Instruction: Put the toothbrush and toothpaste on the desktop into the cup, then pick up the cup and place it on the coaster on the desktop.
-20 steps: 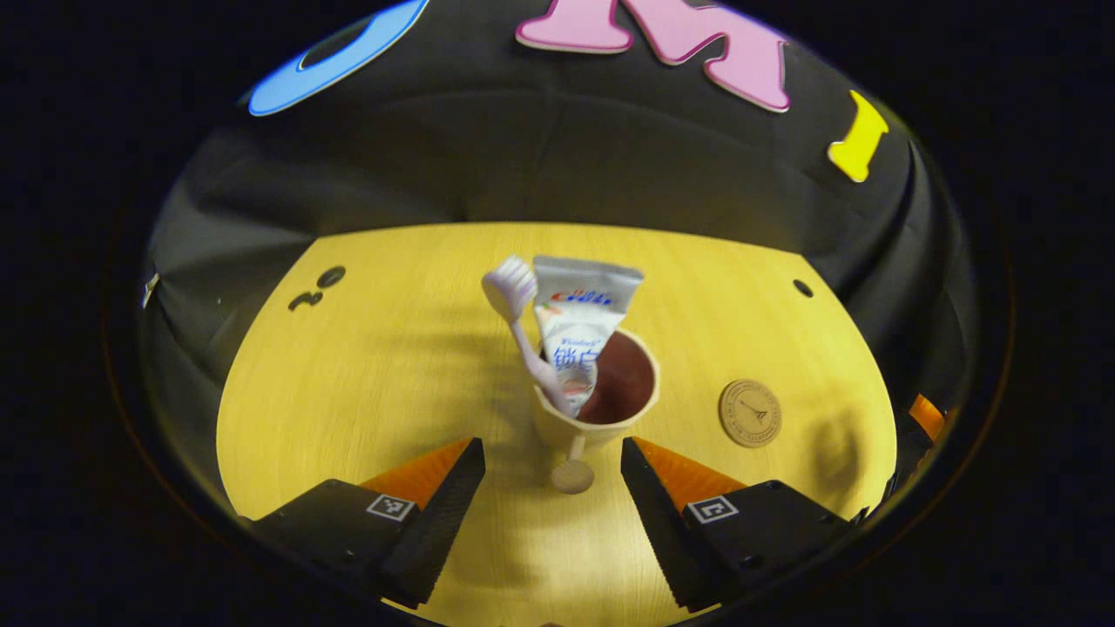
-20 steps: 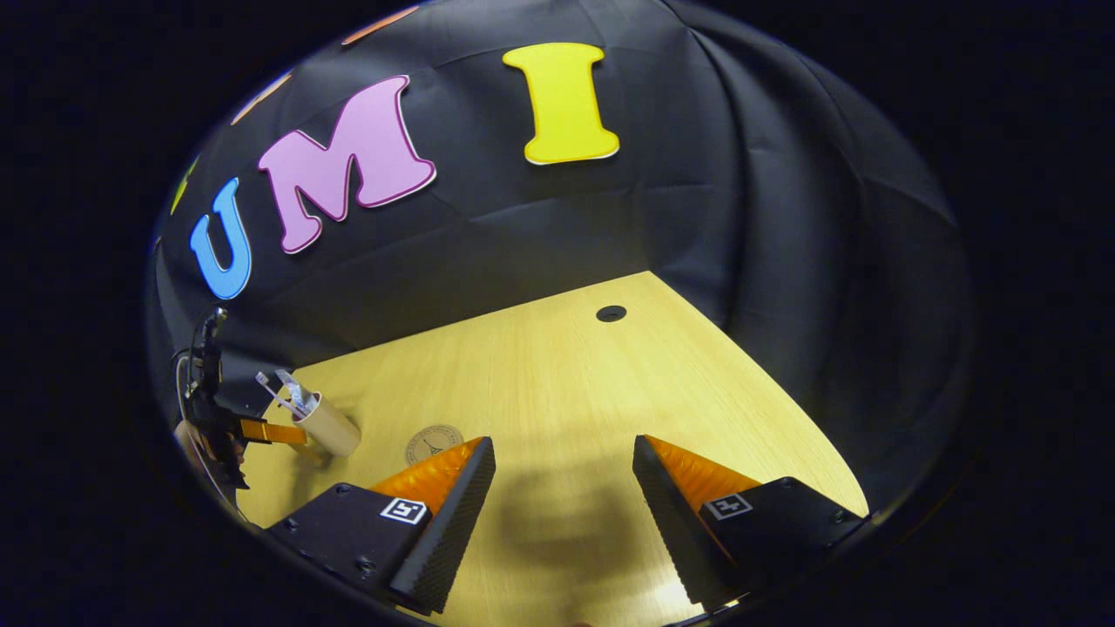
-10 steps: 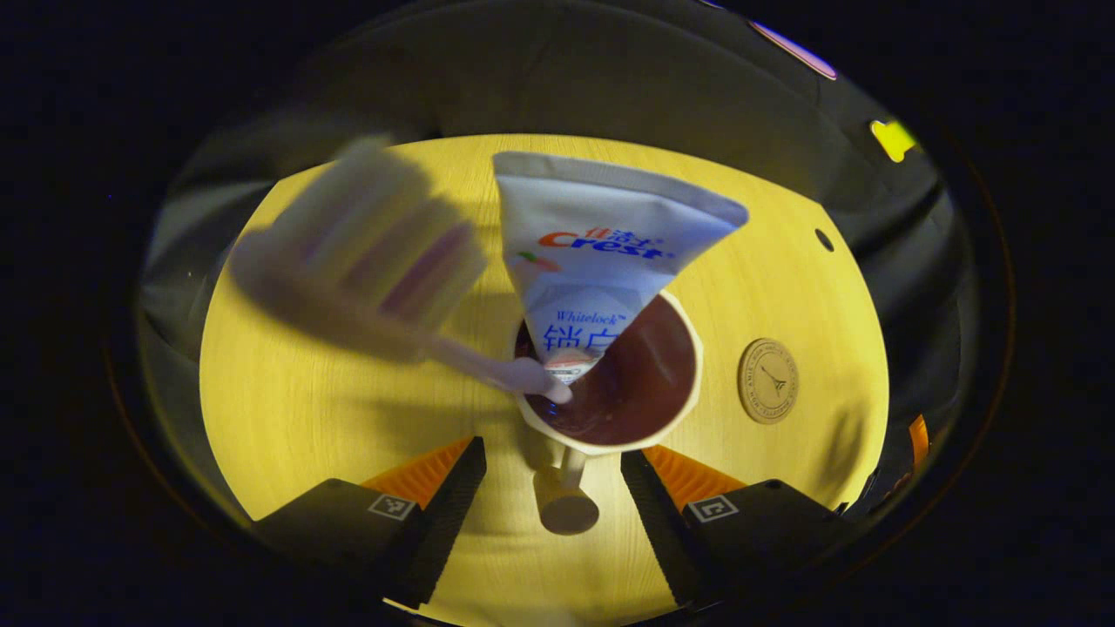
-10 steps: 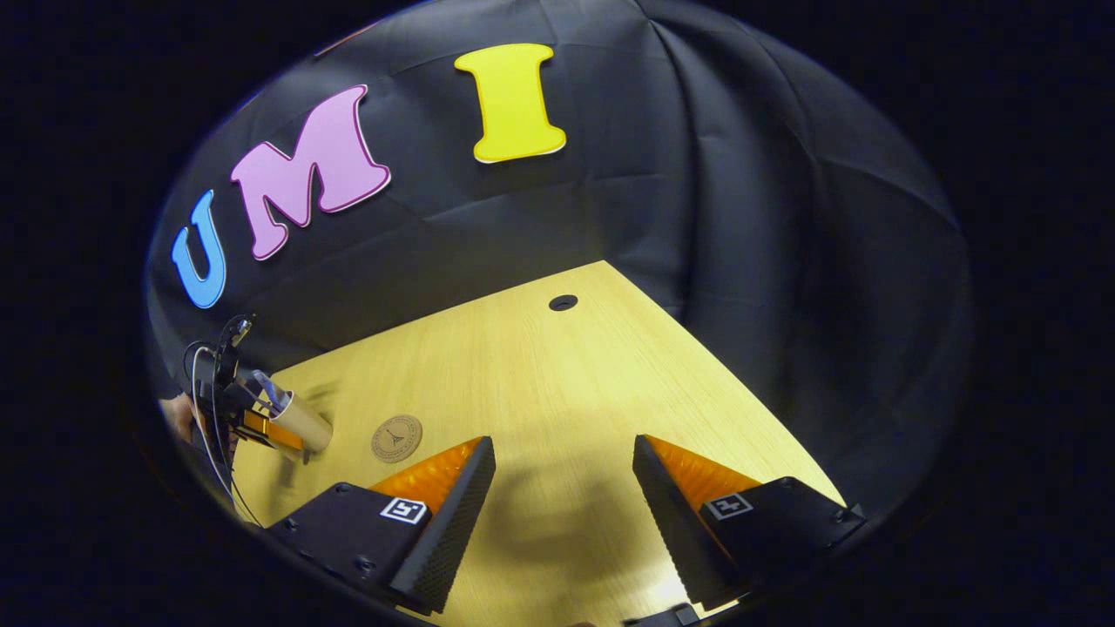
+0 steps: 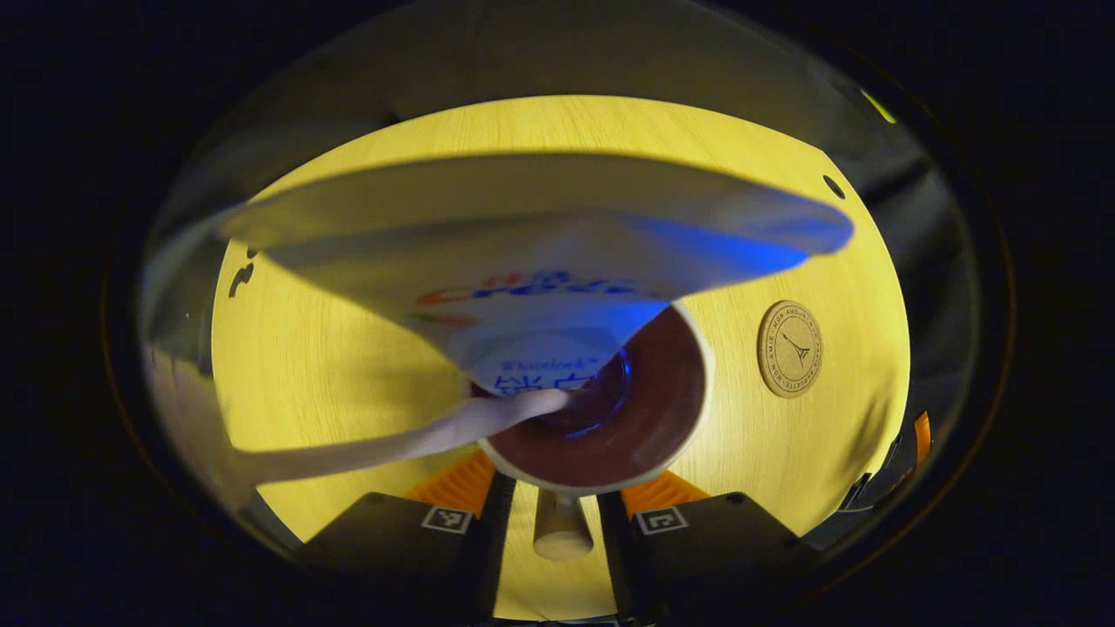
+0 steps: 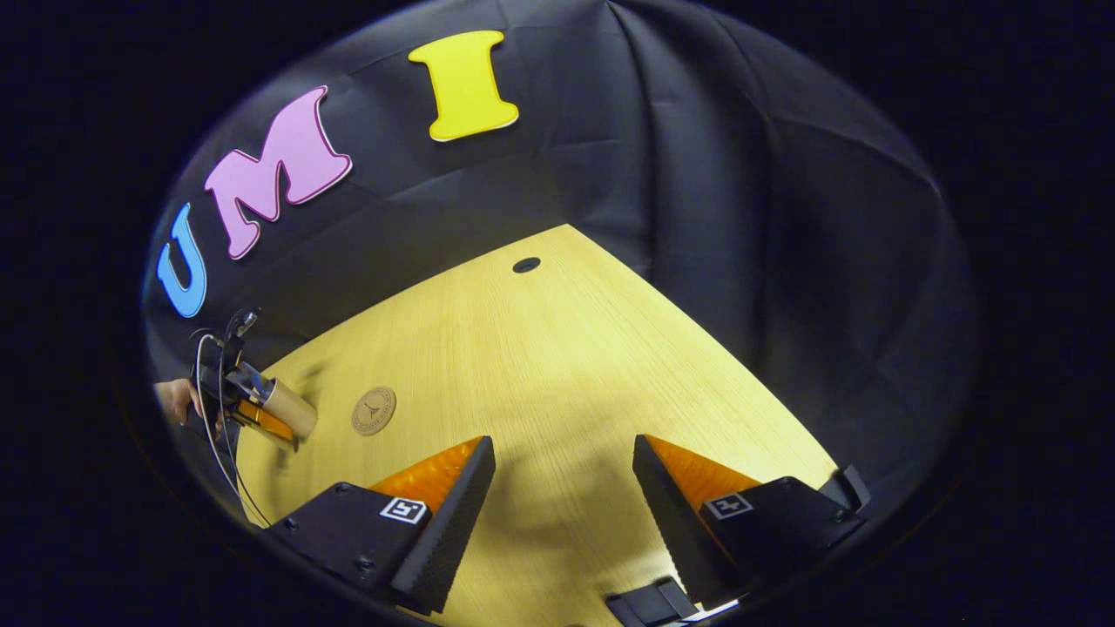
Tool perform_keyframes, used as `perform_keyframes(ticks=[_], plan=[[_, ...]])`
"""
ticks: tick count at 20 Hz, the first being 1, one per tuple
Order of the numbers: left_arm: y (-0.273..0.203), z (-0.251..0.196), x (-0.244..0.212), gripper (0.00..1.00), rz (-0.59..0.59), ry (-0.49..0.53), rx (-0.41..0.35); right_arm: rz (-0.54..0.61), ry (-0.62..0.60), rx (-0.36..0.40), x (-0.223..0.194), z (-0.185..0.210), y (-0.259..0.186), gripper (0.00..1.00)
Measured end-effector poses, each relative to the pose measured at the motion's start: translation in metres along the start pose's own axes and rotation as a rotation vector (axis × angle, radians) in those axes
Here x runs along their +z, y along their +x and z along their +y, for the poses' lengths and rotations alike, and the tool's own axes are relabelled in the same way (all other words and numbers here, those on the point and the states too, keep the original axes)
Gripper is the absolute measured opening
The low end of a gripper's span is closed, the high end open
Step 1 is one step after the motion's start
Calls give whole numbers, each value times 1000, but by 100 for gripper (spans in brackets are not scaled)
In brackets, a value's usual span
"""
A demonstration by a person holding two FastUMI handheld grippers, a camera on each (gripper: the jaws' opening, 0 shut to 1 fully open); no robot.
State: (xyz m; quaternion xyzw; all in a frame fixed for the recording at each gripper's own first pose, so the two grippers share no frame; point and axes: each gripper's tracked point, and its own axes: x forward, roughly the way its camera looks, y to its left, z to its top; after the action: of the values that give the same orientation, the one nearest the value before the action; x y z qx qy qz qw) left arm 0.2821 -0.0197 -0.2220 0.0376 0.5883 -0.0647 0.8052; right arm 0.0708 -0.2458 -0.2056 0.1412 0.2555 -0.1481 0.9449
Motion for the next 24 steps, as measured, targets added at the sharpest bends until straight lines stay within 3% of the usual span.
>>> perform_keyframes(ticks=[2,4,6,11,12,13,15,16,17,24], plan=[[1,1,-1,38,16,7,16,-1,15,-7,0,-5,-4,99],[1,1,-2,29,30,16,23,-11,17,-12,2,-10,-7,98],[1,0,-3,32,27,5,21,-18,6,-19,6,-15,-7,98],[-3,-7,-3,28,7,29,-2,-54,11,-35,25,-28,-8,98],[-6,-8,1,33,-11,33,3,-59,11,-38,28,-31,-8,98],[-10,-8,6,28,-27,49,15,-64,9,-41,32,-32,-8,98],[-18,-13,7,28,-27,101,24,-74,3,-40,35,-34,-10,98],[-22,-17,9,33,-30,128,30,-76,2,-39,36,-33,-11,98],[-26,-21,11,28,-36,149,31,-79,3,-37,36,-33,-12,98],[-32,-74,15,28,-30,275,5,-93,-1,-39,35,-42,-23,98]])
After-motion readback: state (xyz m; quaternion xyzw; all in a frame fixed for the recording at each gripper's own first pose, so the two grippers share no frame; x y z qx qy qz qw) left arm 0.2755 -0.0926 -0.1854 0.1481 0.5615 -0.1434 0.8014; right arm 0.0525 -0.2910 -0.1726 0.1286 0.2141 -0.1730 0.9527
